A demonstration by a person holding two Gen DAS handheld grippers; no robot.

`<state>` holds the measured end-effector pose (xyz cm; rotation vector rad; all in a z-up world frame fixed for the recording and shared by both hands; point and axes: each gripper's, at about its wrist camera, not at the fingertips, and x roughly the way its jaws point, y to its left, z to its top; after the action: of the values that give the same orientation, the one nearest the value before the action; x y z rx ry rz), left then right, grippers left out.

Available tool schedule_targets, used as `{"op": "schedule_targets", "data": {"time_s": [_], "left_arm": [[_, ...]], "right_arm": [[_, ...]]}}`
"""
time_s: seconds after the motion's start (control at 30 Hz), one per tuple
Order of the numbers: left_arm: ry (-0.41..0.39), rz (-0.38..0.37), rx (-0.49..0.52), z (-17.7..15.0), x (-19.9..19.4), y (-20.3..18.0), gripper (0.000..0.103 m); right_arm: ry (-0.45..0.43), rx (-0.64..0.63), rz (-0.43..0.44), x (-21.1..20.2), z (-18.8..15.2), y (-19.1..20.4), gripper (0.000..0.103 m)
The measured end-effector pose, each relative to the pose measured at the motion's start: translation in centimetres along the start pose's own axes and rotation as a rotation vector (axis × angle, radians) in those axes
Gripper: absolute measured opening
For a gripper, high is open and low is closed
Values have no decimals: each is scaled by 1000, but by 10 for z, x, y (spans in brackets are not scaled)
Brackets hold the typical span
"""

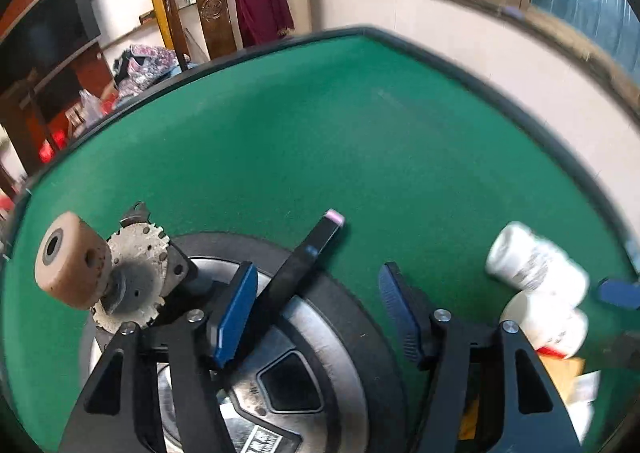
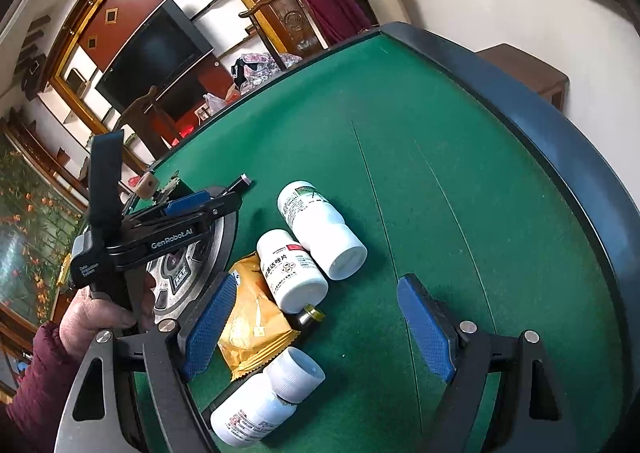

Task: Organize objects
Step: 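Grasp the black pen lying on the dial device with the left tool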

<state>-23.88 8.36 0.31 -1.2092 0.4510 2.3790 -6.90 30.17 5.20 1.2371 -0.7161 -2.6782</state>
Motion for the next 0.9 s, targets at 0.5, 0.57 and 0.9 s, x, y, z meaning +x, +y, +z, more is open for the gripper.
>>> {"op": "schedule_targets", "data": {"time_s": [0.5, 0.57, 0.9], "left_arm": [[162, -84, -22, -21, -31, -14, 40], [160, -87, 3, -29, -41, -21, 39], [19, -20, -32, -64, -68, -48, 38]], "right_arm": [[43, 40, 7, 10, -1, -8, 87], [47, 46, 6, 11, -1, -9, 87], [22, 17, -30, 7, -1, -3, 87]]}}
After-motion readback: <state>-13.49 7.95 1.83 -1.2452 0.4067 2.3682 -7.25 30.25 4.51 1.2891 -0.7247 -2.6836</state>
